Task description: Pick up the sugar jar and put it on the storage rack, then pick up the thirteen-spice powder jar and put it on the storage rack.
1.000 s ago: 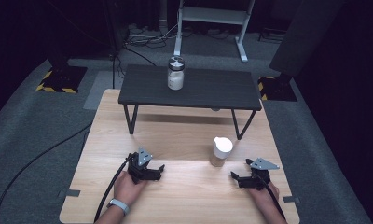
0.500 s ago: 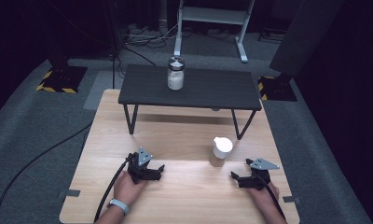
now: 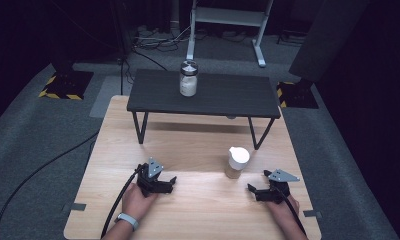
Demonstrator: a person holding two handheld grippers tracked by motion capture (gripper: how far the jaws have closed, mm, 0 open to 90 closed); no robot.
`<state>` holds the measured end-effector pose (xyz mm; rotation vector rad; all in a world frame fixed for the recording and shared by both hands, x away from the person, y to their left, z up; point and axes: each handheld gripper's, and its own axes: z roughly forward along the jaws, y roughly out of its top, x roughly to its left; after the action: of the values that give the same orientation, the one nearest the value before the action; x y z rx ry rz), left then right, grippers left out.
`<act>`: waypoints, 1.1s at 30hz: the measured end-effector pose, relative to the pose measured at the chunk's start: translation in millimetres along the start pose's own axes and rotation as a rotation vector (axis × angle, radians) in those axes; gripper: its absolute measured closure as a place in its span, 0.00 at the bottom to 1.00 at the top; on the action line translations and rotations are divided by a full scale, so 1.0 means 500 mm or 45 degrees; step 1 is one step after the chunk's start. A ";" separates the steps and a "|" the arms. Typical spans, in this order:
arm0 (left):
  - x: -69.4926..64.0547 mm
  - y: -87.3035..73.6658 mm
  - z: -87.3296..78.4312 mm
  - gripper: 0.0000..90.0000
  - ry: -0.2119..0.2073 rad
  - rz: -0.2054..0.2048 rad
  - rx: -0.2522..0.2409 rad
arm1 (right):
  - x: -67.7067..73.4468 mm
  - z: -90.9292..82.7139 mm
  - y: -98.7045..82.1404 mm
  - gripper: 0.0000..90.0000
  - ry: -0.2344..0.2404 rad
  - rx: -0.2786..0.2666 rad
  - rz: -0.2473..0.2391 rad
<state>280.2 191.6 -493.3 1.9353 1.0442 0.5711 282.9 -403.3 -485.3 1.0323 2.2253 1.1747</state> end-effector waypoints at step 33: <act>0.000 0.000 0.000 0.02 0.001 0.000 0.001 | -0.002 -0.008 0.014 0.01 0.025 0.019 -0.007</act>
<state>280.2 191.5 -493.1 1.9359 1.0452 0.5715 284.1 -403.6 -477.4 1.0240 2.2538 1.1729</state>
